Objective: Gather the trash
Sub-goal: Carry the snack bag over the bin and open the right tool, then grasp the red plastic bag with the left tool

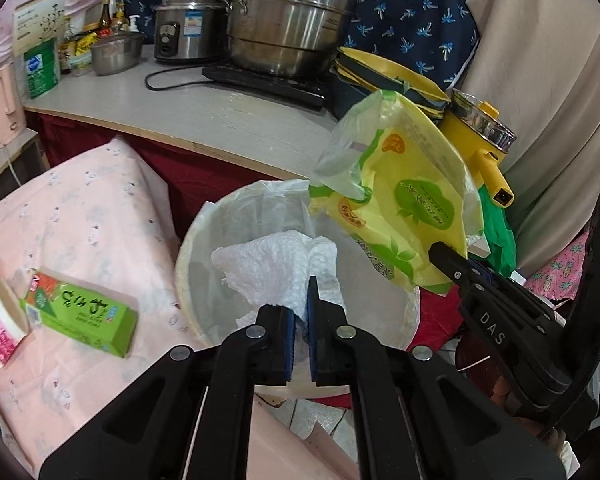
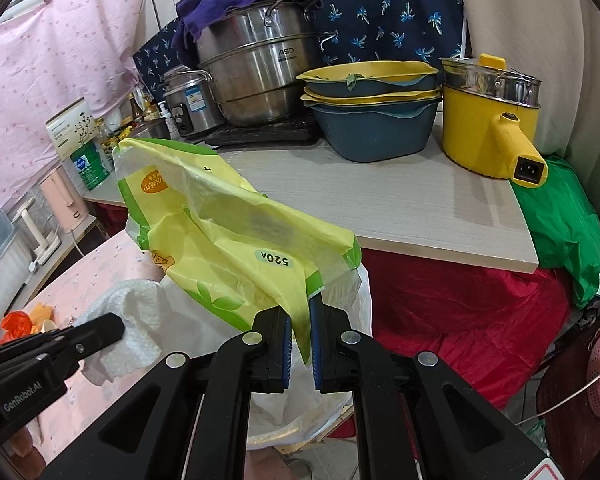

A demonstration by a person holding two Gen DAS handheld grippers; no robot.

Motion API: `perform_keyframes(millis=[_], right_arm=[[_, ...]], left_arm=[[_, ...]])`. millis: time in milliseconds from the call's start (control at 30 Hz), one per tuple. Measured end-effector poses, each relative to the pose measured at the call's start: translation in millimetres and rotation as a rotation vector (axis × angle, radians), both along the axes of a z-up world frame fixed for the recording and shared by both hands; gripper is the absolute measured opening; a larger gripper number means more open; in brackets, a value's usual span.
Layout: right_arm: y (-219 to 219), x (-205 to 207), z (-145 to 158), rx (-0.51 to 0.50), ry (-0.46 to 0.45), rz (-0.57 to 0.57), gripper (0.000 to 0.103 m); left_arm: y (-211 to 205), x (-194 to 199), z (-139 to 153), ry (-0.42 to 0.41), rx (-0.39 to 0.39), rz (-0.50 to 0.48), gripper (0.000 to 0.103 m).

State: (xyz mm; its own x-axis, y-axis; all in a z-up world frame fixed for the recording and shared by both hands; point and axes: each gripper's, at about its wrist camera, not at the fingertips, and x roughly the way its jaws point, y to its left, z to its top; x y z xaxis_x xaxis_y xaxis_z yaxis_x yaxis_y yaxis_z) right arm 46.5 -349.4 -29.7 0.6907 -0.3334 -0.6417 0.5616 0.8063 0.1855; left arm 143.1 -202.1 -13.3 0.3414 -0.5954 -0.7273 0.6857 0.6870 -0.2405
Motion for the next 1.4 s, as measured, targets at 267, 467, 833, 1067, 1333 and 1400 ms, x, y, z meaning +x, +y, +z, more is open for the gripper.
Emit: perform_keyframes(millis=[267, 467, 833, 1067, 1333, 1400], right_arm=[[0, 16, -5, 0.016, 0.014, 0.017, 0.018], [11, 23, -2, 0.011, 0.002, 0.043, 0.034], [31, 19, 18, -0.005, -0.035, 0.067, 0.043], [54, 18, 31, -0.019, -0.055, 0.108, 0.048], [94, 27, 40, -0.033, -0.063, 0.191, 0.049], [105, 30, 41, -0.037, -0.063, 0.215, 0.049]], left_arm=[[2, 13, -11, 0.008, 0.013, 0.04, 0.045], [17, 19, -9, 0.004, 0.007, 0.086, 0.05], [47, 19, 8, -0.044, 0.004, 0.169, 0.05], [77, 14, 19, -0.072, 0.002, 0.237, 0.05], [126, 12, 25, -0.089, 0.02, 0.343, 0.052], [140, 12, 25, -0.094, 0.029, 0.376, 0.052]])
